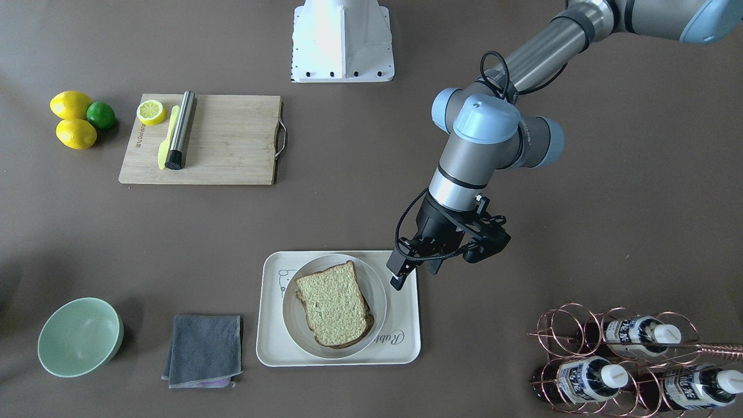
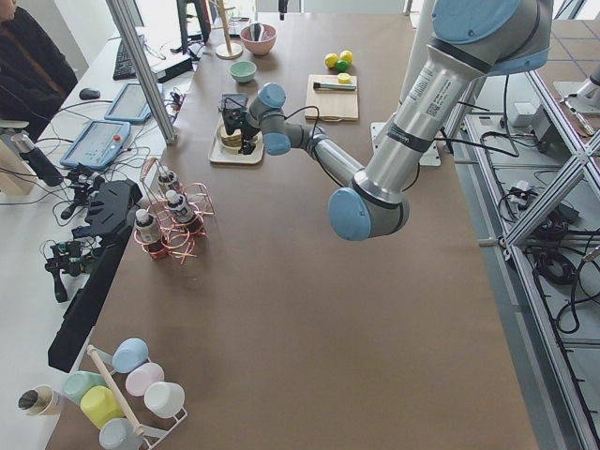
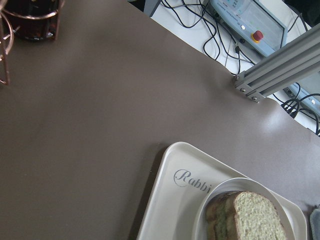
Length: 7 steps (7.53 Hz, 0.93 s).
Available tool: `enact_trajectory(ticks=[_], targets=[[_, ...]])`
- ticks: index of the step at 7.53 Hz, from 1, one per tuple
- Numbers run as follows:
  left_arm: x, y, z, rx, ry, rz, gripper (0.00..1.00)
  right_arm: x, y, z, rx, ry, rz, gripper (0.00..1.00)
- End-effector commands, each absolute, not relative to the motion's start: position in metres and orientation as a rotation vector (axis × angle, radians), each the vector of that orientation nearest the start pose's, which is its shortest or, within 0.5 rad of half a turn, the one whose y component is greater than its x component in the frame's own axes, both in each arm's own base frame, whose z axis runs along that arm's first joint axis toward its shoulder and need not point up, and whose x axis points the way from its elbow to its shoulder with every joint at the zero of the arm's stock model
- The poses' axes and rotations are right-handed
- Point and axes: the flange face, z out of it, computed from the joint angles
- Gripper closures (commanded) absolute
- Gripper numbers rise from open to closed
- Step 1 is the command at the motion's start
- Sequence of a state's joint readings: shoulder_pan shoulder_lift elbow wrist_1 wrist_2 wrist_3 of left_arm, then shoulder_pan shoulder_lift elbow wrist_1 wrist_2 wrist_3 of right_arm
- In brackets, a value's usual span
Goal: Make sandwich and place on tray
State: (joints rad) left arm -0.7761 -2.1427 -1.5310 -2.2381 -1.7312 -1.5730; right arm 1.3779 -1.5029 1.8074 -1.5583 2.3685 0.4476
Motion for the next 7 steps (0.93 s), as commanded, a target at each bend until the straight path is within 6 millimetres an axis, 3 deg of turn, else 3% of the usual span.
enact_trajectory(ticks=[1, 3, 4, 6, 7], targets=[[0.321, -0.57, 0.308, 0.424, 1.128, -0.522, 0.03, -0.026, -0.52, 0.509, 0.036, -0.843, 0.138, 0.01], [0.265, -0.556, 0.374, 0.608, 1.032, -0.3, 0.03, -0.021, -0.517, 0.512, 0.034, -0.842, 0.146, 0.01], [0.234, -0.567, 0.385, 0.656, 0.974, -0.266, 0.03, -0.021, -0.519, 0.514, 0.032, -0.839, 0.146, 0.01], [0.175, -0.583, 0.387, 0.528, 1.017, -0.261, 0.03, -0.014, -0.52, 0.521, 0.044, -0.83, 0.12, 0.01], [0.149, -0.586, 0.41, 0.486, 1.014, -0.28, 0.03, -0.012, -0.52, 0.522, 0.044, -0.829, 0.122, 0.01]])
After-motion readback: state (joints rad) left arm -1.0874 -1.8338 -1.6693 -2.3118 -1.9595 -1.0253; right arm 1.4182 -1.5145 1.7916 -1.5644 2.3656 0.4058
